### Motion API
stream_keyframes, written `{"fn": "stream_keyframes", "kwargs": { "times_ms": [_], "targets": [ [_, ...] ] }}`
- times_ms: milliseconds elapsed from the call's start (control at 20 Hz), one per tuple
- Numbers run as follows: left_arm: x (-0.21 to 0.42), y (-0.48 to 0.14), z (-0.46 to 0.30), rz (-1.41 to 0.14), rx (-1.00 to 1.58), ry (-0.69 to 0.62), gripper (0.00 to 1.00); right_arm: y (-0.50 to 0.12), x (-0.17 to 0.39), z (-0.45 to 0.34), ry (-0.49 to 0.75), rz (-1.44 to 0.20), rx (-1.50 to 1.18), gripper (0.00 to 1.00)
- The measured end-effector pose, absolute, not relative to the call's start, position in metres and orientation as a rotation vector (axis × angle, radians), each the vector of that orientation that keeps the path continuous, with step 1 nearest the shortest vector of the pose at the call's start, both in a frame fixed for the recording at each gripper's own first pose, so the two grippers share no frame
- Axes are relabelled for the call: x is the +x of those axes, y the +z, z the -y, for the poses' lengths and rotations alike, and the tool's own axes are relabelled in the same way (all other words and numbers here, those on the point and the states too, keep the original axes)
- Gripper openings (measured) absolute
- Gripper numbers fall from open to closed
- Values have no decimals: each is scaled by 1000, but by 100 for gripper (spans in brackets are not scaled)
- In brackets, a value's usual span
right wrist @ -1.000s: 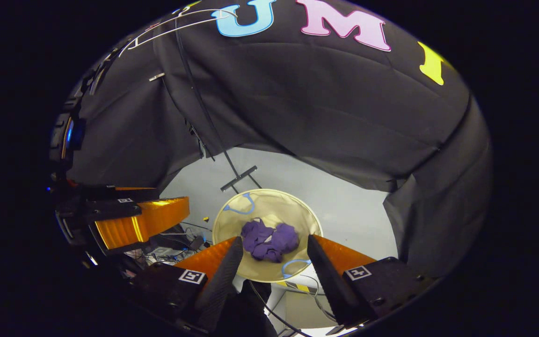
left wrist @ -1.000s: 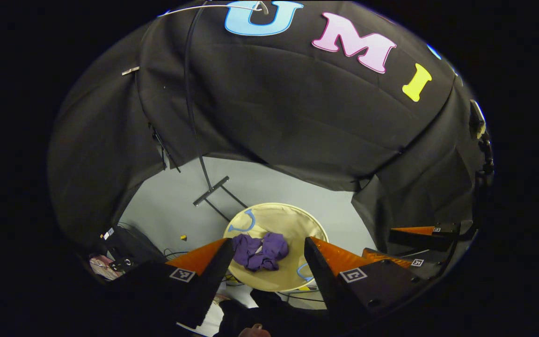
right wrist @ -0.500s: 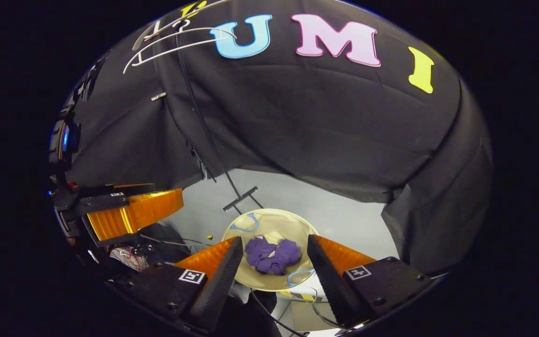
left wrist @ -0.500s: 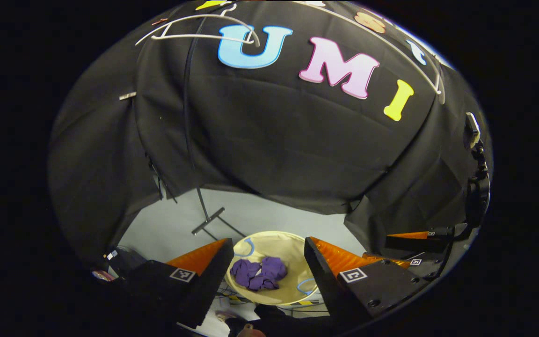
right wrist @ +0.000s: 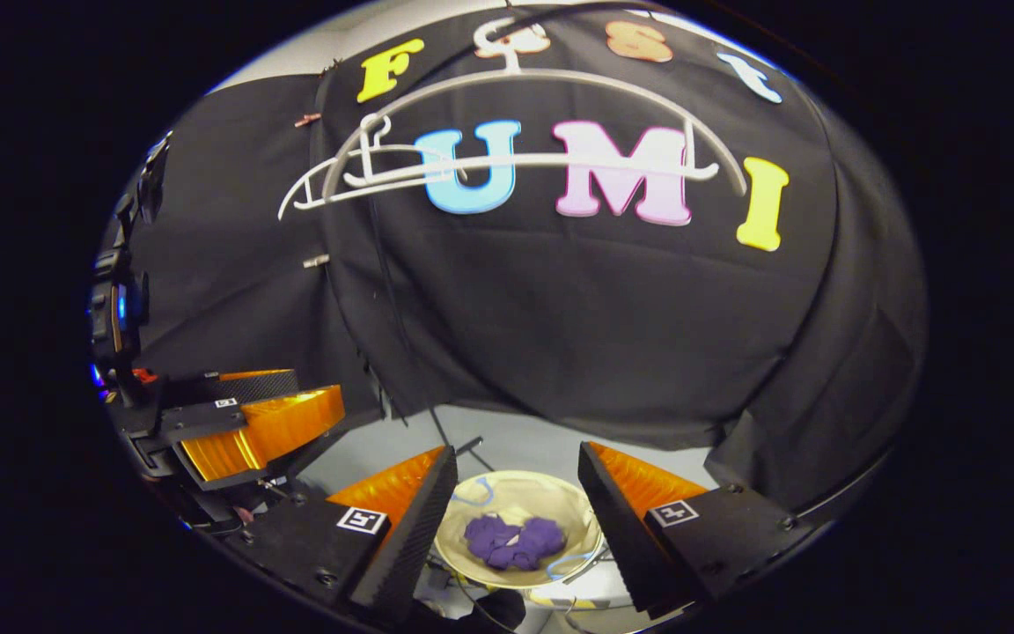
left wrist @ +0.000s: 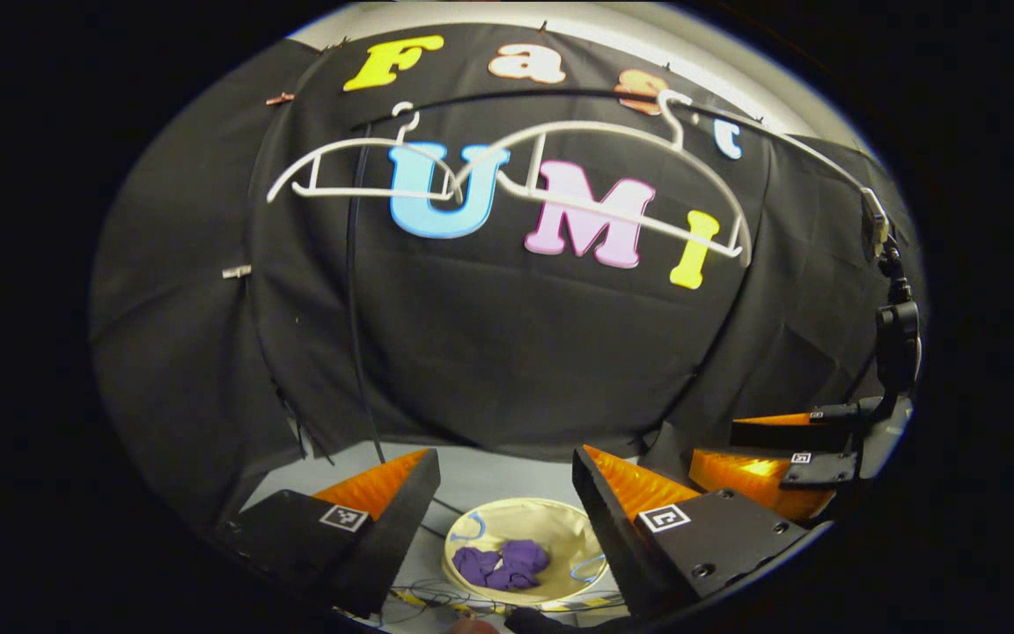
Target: Grasp the clothes on the hanger with both hands and then place them into the laundry hamper below.
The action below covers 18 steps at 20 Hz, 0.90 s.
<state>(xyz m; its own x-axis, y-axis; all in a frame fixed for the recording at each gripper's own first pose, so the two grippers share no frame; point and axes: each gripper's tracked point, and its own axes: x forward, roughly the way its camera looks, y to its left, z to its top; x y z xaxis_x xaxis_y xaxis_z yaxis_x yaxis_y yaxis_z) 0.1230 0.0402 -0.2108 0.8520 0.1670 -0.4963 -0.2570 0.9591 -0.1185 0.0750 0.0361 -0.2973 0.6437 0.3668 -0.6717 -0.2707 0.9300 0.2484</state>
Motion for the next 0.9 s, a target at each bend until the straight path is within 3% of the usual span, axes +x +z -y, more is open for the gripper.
{"fn": "stream_keyframes", "kwargs": {
  "times_ms": [400,900],
  "targets": [
    [59,-98,-47,-221,-99,178,95,-180,42,-37,292,-464,128,92],
    [-34,-33,-26,-19,-66,90,92,-87,-37,-40,167,-244,143,92]
  ]
}}
